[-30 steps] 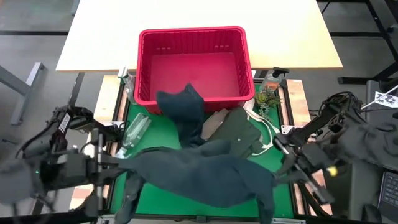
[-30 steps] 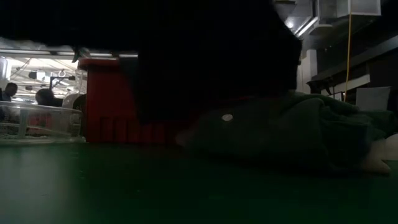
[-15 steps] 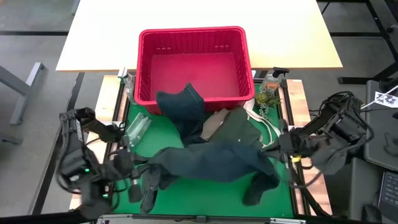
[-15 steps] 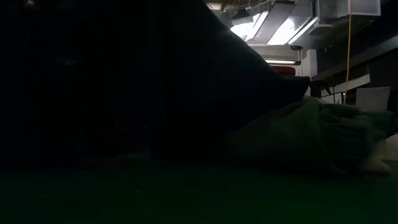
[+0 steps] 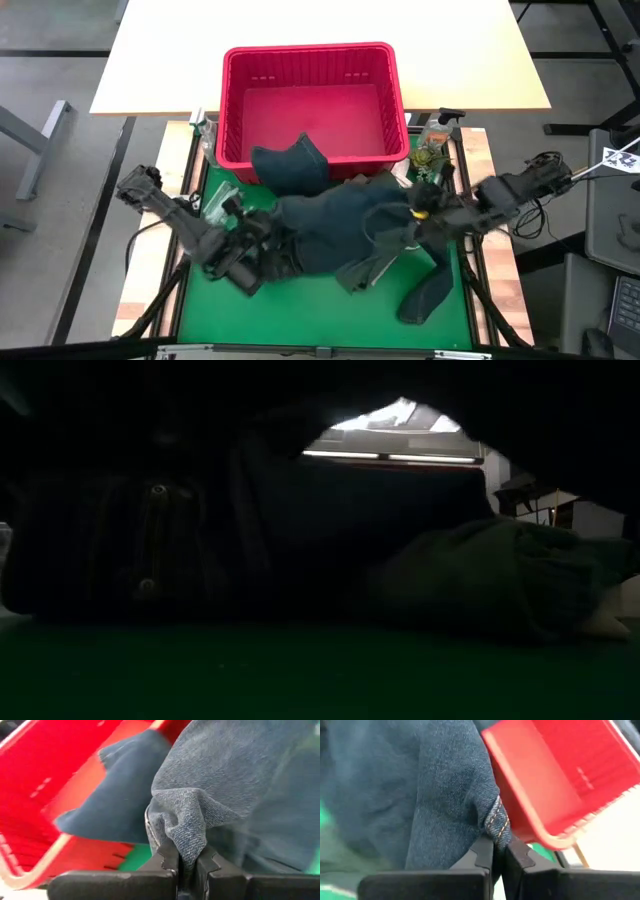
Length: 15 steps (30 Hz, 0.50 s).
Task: Fold laundry
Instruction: Fold the dark blue pants
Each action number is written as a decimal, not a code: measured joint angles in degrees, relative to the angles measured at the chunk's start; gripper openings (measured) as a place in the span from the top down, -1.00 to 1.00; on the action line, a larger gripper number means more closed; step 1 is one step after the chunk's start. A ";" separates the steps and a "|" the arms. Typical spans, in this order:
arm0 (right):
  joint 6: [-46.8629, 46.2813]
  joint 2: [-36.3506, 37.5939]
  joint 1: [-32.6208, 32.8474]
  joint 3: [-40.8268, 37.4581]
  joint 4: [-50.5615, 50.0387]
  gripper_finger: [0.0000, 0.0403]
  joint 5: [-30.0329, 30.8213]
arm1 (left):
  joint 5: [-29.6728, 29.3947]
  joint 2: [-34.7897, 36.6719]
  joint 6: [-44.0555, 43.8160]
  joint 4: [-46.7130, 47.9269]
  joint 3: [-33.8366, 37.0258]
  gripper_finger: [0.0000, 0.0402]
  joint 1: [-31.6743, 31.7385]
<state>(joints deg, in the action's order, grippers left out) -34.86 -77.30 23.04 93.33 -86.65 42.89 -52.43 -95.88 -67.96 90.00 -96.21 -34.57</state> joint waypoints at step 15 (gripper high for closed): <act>21.55 -0.11 -20.44 -2.66 10.99 0.91 -8.54 | 4.59 0.00 1.11 0.24 8.62 0.97 11.87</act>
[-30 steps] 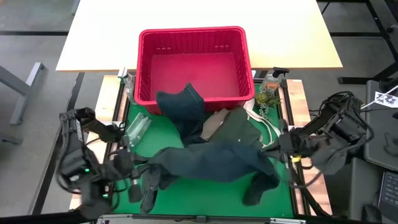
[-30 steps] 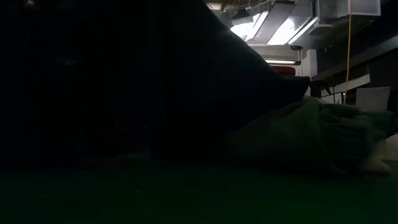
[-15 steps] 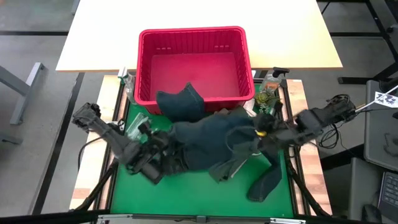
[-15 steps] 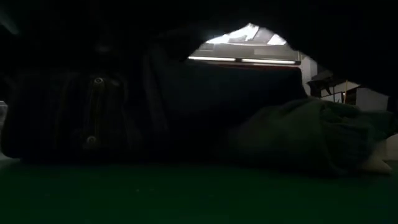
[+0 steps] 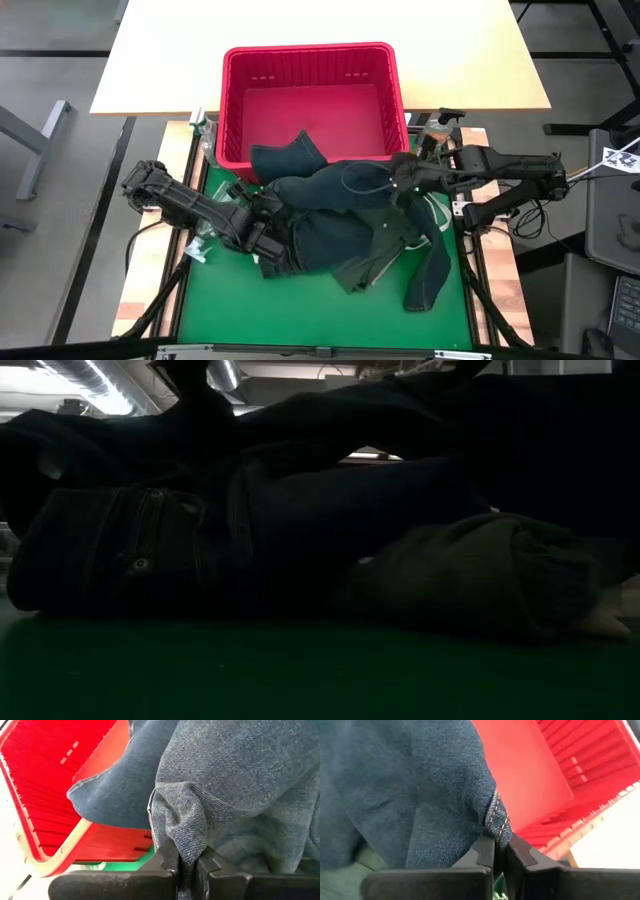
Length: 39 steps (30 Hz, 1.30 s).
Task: Fold laundry
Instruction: Fold the dark blue pants
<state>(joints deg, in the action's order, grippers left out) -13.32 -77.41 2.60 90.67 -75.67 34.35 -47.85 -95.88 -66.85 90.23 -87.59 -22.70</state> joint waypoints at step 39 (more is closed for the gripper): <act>1.79 -0.11 -1.52 -0.04 8.36 0.91 -16.10 | -11.53 0.04 22.54 -16.83 -9.70 0.22 1.22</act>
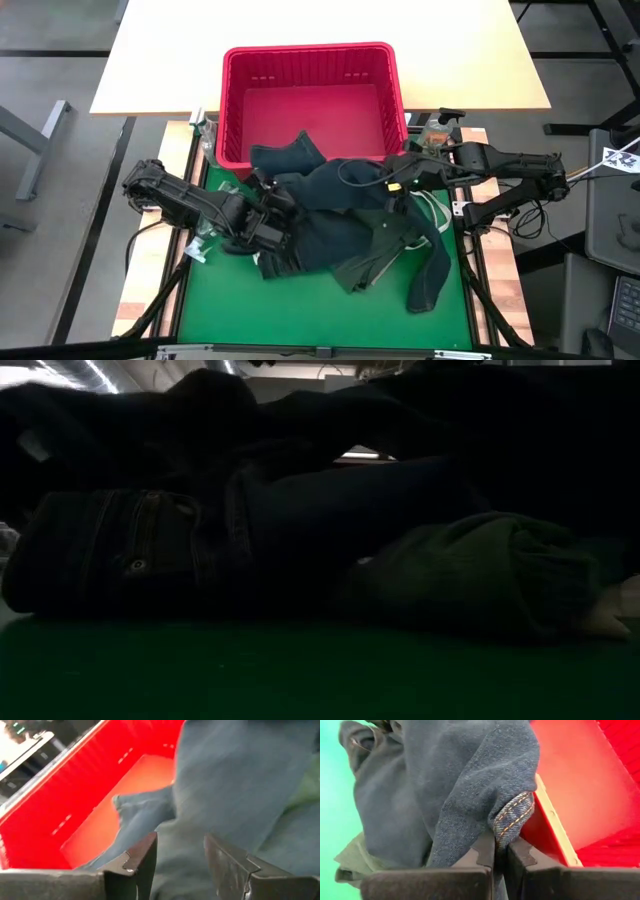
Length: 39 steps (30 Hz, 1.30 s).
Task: Fold laundry
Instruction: Fold the dark blue pants
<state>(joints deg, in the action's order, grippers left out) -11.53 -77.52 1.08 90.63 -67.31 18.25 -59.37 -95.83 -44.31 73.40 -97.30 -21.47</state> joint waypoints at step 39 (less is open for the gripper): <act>13.20 -3.24 0.07 -0.03 19.78 0.91 -25.17 | 39.04 0.00 55.58 -43.06 -0.17 0.23 13.24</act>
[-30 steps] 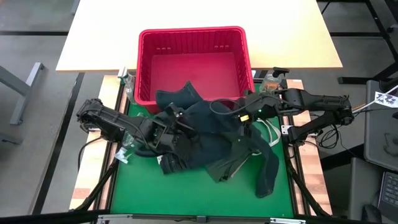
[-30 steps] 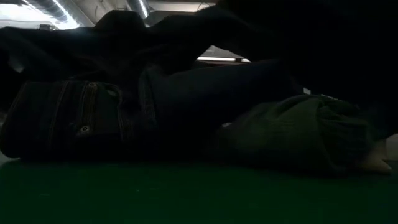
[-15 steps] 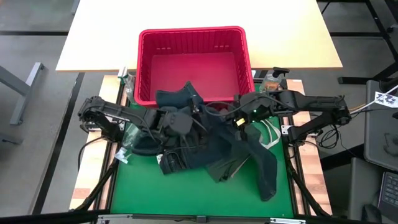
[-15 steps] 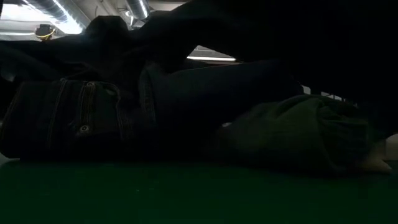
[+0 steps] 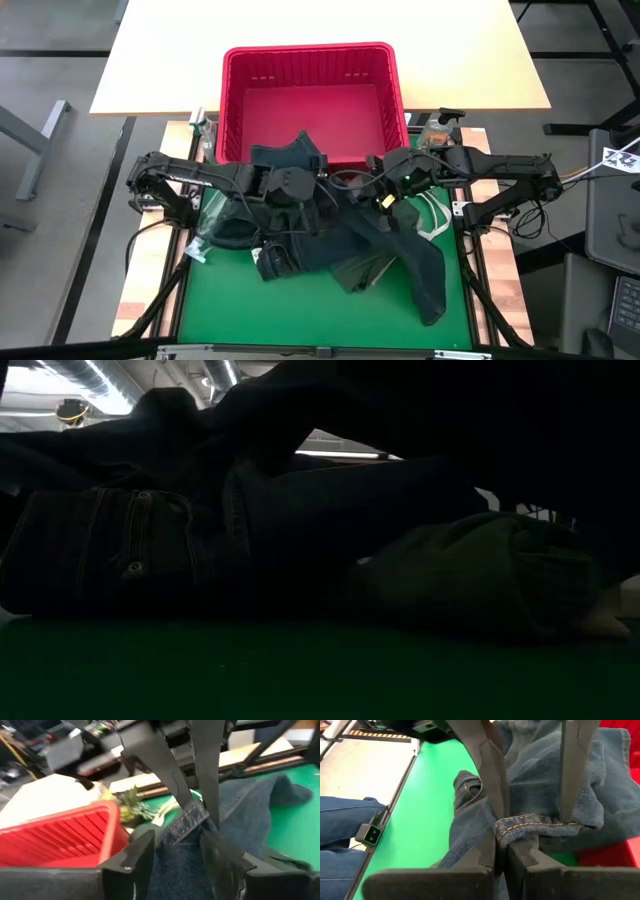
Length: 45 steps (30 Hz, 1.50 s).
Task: Fold laundry
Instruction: Fold the dark blue pants
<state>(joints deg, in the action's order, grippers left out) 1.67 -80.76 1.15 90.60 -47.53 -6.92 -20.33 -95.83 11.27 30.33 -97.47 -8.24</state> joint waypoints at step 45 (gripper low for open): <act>13.35 -5.49 -8.95 1.38 7.72 0.11 13.31 | 8.15 0.18 -18.81 19.66 0.20 0.95 -12.58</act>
<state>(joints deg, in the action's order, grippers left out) 15.03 -86.25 -7.80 91.98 -39.82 6.39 -12.18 -95.66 -7.54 49.99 -97.27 -20.81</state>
